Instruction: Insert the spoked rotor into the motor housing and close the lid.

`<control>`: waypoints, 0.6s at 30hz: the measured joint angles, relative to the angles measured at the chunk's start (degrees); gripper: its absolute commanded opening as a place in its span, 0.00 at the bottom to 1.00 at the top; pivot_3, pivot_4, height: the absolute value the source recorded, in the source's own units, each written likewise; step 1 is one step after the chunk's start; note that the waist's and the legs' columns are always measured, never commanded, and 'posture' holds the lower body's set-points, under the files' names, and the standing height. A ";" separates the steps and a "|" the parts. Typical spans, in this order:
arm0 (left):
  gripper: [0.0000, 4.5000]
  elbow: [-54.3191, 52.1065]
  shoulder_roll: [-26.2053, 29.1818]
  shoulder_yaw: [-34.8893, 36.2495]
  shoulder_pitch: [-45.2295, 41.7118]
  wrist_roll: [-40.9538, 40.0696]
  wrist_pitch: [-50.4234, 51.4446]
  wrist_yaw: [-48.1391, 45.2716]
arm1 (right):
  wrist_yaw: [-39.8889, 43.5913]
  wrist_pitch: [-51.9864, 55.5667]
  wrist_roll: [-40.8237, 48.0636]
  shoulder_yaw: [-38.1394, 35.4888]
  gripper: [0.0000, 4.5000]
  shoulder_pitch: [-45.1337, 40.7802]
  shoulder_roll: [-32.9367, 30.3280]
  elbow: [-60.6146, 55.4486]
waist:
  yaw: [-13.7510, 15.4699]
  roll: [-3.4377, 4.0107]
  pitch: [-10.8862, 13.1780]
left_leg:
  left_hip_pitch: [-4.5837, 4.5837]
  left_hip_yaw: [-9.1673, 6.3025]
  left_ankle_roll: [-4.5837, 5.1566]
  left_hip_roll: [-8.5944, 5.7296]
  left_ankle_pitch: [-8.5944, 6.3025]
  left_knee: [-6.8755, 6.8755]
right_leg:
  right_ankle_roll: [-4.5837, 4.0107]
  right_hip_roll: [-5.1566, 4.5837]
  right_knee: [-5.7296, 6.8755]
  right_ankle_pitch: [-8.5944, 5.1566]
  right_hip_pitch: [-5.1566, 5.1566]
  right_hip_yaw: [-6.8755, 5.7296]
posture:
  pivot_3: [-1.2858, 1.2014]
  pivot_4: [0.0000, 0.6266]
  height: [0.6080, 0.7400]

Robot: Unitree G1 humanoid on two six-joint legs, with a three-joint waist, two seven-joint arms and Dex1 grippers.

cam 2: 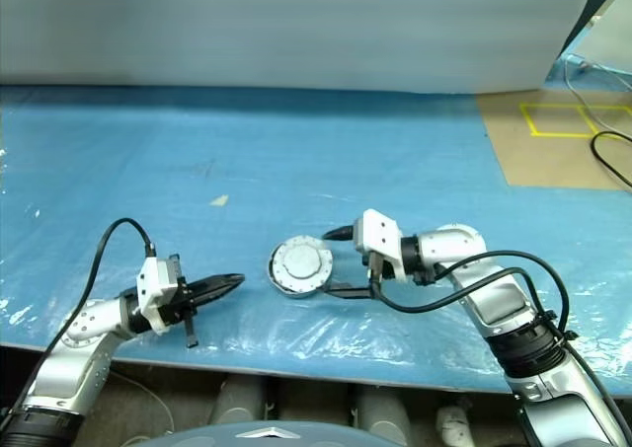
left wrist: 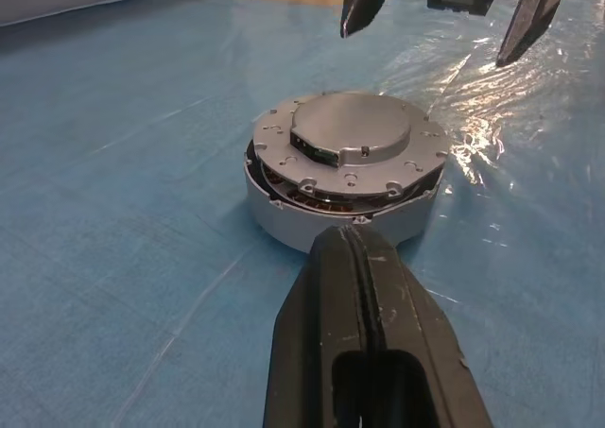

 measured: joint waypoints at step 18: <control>0.00 -6.74 -0.59 -1.35 3.48 1.38 1.51 5.11 | 3.66 -17.66 -5.58 2.14 0.99 -4.88 10.19 21.32 | -0.16 -0.01 -0.01 | 0.03 0.51 0.05 0.12 -0.03 0.28 | -0.02 0.02 0.35 -0.01 -0.06 0.03 | 0.52 0.24 1.00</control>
